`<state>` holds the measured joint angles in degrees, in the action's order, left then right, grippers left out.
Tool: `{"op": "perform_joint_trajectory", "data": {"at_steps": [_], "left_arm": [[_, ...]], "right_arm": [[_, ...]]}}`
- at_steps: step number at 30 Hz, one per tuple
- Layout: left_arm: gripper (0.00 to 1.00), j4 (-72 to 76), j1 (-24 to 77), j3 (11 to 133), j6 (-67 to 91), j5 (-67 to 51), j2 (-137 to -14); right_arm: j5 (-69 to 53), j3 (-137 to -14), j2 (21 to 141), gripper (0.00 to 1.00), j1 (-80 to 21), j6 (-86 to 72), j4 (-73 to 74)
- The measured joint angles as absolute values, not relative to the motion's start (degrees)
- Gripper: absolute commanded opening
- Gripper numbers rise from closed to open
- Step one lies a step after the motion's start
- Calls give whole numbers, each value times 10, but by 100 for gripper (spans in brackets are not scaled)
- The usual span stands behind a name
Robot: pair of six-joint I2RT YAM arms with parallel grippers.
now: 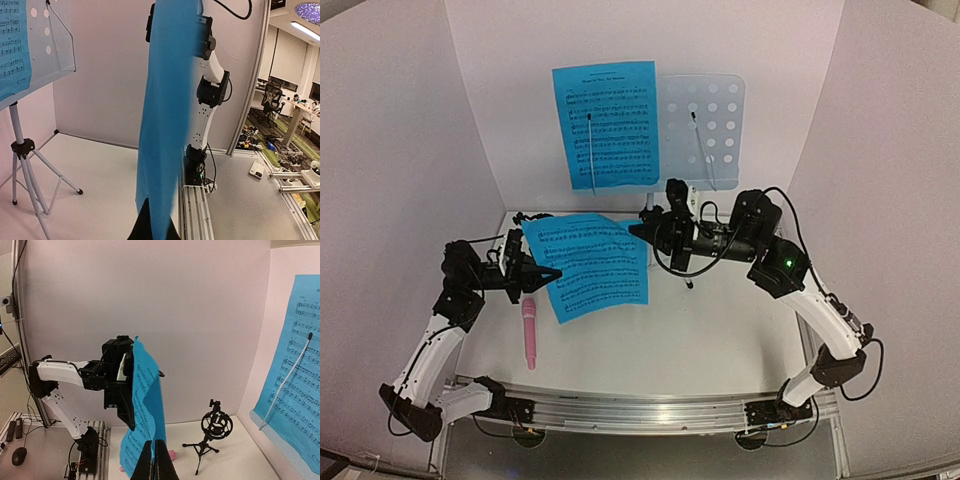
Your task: Set up the instrument practice props
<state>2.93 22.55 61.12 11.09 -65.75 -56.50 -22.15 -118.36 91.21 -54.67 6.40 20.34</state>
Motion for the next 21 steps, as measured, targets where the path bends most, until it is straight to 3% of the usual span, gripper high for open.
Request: {"op": "perform_joint_trajectory", "data": {"at_steps": [3,4,6,10,21], "left_arm": [[0,36,226,617,149,-659,-568],[0,38,226,619,162,-659,-570],[0,43,226,627,190,-658,-578],[0,60,226,656,253,-658,-607],[0,111,226,711,327,-662,-655]], "right_arm": [[-215,-1193,919,4,-534,46,203],[-211,-1196,922,22,-531,41,202],[-200,-1199,929,48,-521,19,202],[-199,-1199,944,79,-493,-27,202],[-284,-1166,960,81,-429,-122,206]]}}
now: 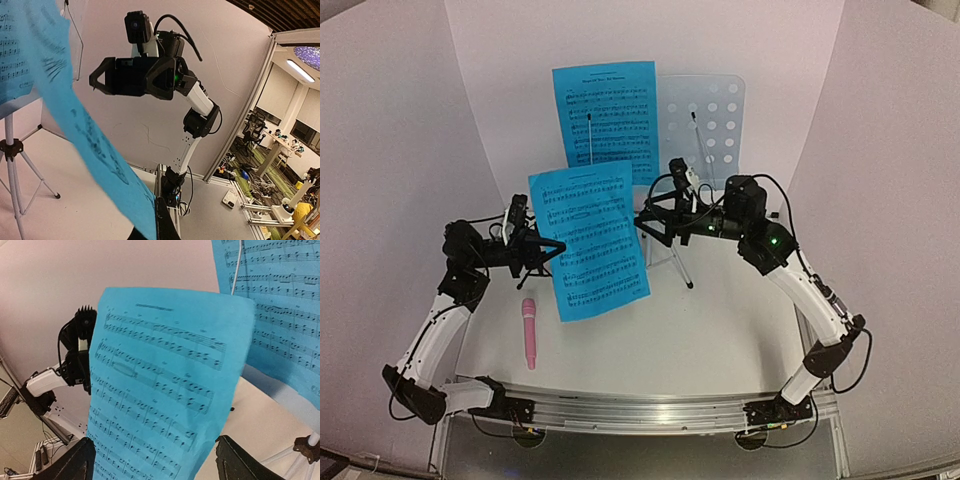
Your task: Set up the instrument practice props
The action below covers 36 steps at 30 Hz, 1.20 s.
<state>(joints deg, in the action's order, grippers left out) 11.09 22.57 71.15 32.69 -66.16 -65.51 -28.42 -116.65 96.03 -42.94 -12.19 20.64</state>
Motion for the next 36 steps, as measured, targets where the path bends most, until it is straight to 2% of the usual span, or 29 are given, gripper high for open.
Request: {"op": "perform_joint_trajectory", "data": {"at_steps": [8,15,20,24,36], "left_arm": [[0,62,226,811,242,-726,-713],[0,-175,230,940,48,-768,-752],[0,-463,301,1082,-184,-688,-805],[0,-623,355,1170,-292,-624,-846],[0,-706,406,1286,-407,-402,-895]], "right_arm": [[-315,-1138,966,81,-428,-136,203],[-305,-1059,970,81,-424,-168,195],[-302,-1017,972,82,-424,-187,168],[-304,-1004,972,82,-424,-189,148],[-273,-967,911,84,-424,-162,133]]}}
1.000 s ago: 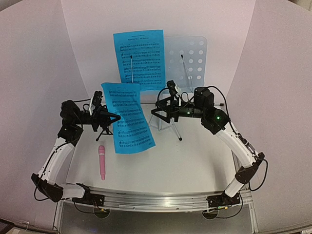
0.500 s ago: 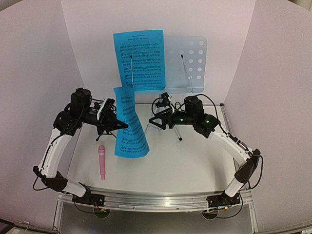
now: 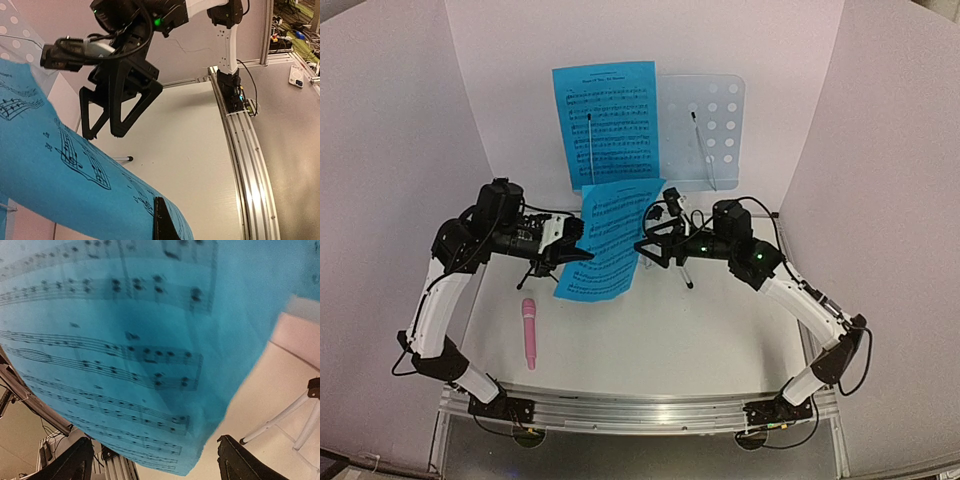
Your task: Set up the instrument practice props
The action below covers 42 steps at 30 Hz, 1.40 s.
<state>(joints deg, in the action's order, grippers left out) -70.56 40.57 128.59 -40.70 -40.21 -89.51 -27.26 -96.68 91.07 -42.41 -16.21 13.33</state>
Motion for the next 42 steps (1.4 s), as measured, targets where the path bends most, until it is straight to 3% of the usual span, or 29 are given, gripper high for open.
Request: {"op": "perform_joint_trajectory", "data": {"at_steps": [8,18,28,42], "left_arm": [[0,-636,413,1378,-342,-312,-964],[0,-533,413,1462,-210,-289,-1039],[0,-379,409,1500,-35,-288,-1096],[0,-265,367,1518,145,-313,-1127]], "right_arm": [[-187,-996,872,82,-424,-159,129],[-4,-1076,873,79,-424,-168,135],[97,-1273,942,78,-424,-146,116],[150,-1391,1068,76,-424,-105,122]]}}
